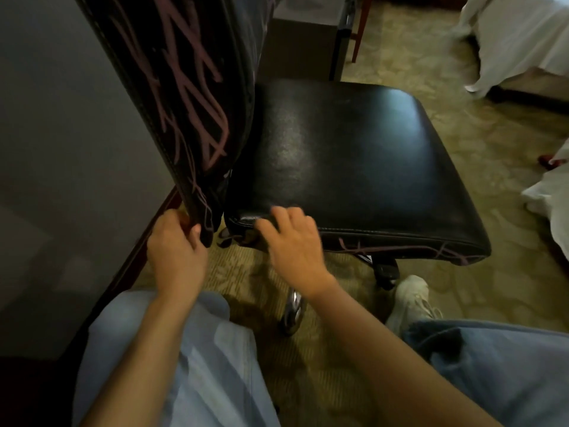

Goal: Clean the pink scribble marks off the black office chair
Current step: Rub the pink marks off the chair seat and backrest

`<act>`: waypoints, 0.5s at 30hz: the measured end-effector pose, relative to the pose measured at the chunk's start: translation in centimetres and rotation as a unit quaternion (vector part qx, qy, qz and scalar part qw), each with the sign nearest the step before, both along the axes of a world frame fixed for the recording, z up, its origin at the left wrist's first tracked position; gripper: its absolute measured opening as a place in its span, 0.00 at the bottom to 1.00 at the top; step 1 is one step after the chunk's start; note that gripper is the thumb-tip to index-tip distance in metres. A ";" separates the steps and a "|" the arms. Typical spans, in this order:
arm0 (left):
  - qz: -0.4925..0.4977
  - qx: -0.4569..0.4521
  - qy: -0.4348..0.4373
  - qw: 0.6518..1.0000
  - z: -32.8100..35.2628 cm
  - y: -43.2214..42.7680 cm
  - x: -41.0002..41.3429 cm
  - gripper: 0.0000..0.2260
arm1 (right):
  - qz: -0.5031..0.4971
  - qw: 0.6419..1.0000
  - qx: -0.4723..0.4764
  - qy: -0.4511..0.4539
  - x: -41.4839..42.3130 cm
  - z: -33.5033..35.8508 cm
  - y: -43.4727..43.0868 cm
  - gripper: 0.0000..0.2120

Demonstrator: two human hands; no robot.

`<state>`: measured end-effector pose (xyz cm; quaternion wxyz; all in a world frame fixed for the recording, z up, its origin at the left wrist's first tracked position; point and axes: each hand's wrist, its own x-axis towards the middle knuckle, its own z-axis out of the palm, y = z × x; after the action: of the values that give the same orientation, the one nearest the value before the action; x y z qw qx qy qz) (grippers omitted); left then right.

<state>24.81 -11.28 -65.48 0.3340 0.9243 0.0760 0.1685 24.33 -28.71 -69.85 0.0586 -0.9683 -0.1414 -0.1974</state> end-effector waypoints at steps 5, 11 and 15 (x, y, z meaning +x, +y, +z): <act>0.002 -0.015 -0.013 1.000 -0.1 -0.4 -0.1 0.04 | -0.064 0.998 0.002 0.007 -1.8 -0.1 -5.5 0.24; 0.014 -0.015 -0.014 1.000 -0.2 -0.6 0.0 0.05 | 0.012 0.995 0.086 -0.058 -2.0 0.7 -0.8 0.21; 0.023 -0.011 -0.014 1.000 -0.3 -0.7 0.0 0.05 | 0.106 0.992 -0.014 -0.069 0.3 0.1 4.7 0.17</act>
<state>24.78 -12.00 -65.79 0.3410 0.9161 0.0947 0.1886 24.61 -24.03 -69.79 0.0553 -0.9325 -0.2502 -0.2546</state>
